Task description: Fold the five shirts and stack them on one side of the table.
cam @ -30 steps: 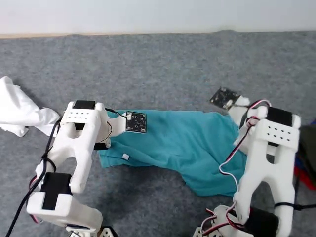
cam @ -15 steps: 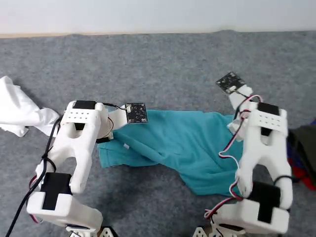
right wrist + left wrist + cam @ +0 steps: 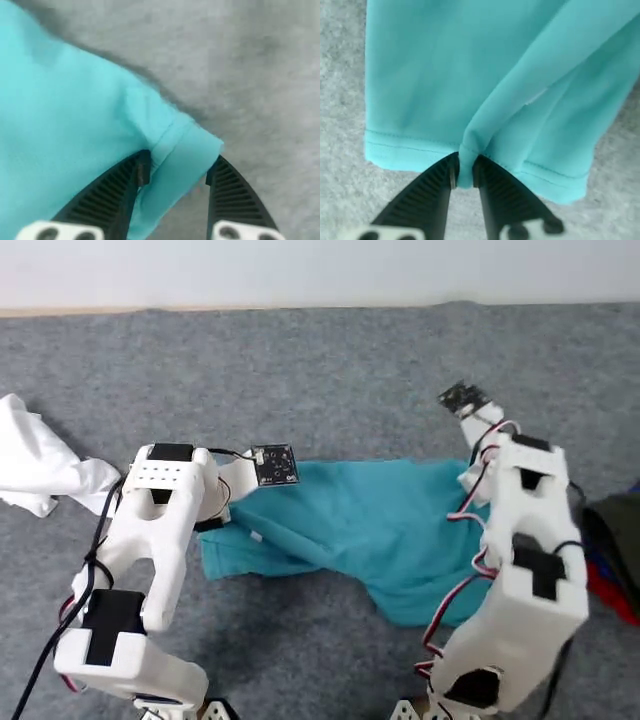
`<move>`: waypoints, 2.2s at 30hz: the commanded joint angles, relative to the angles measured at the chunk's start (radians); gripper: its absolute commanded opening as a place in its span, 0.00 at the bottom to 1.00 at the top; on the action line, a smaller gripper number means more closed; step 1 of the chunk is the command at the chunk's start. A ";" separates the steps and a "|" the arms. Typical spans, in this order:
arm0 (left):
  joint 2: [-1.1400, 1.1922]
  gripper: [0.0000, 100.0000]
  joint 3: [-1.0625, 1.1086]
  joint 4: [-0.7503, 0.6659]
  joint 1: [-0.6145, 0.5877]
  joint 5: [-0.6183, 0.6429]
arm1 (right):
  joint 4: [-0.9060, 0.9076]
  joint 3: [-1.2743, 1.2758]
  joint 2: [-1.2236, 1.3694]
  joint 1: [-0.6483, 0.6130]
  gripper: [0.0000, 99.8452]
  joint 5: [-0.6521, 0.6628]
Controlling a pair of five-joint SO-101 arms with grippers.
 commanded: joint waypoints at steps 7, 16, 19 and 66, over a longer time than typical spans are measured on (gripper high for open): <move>-0.055 0.00 -0.015 0.146 -0.002 -0.141 | 0.249 -0.396 0.117 0.025 0.19 -0.008; -0.055 0.15 -0.041 0.147 -0.068 -0.058 | 0.576 -0.589 0.070 0.024 0.29 -0.081; -0.057 0.17 -0.085 0.149 -0.097 -0.046 | 0.668 -0.638 0.021 0.019 0.30 -0.078; -0.005 0.00 -0.166 0.526 0.084 0.068 | 0.974 -0.215 -0.490 0.056 0.30 -0.063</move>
